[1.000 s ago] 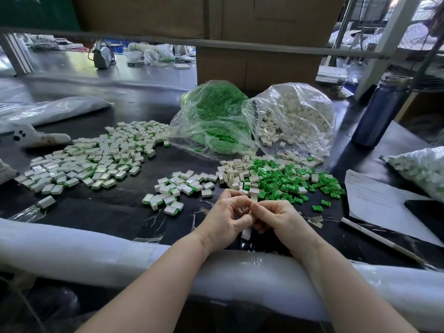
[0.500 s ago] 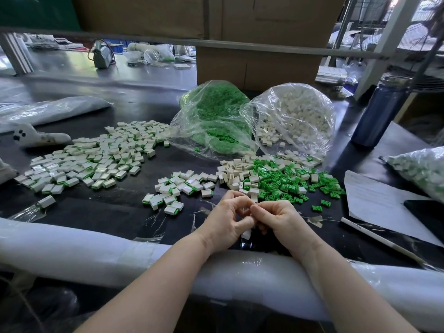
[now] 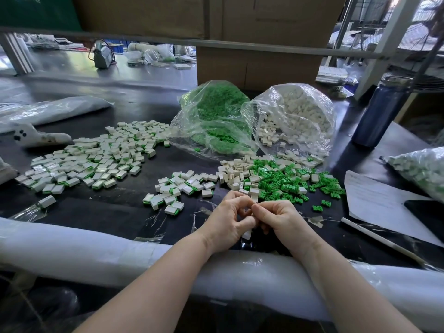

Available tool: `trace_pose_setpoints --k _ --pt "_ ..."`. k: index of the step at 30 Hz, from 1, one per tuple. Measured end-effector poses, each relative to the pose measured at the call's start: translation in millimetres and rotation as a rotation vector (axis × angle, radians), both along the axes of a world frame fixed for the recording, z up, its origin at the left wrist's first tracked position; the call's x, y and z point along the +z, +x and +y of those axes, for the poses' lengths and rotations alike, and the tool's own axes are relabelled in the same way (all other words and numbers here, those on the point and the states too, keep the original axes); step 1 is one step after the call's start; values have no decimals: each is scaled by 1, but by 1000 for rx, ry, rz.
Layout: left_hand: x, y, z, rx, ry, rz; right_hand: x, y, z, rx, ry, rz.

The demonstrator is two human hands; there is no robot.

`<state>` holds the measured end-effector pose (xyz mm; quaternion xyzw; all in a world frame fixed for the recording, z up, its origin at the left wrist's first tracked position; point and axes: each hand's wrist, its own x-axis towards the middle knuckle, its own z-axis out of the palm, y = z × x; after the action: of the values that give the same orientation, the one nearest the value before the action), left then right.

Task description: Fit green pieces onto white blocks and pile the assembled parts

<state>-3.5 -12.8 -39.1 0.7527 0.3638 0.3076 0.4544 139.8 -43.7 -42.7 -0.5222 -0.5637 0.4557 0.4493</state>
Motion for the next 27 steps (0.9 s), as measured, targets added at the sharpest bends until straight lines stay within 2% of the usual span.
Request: trace_pose_setpoints --k 11,16,27 --pt "0 0 1 -1 2 5 -1 0 2 -3 0 25" --pt "1 -1 1 9 11 -7 0 -1 1 37 -21 103" --pt "2 0 -1 -16 4 18 -1 1 0 -1 13 29"
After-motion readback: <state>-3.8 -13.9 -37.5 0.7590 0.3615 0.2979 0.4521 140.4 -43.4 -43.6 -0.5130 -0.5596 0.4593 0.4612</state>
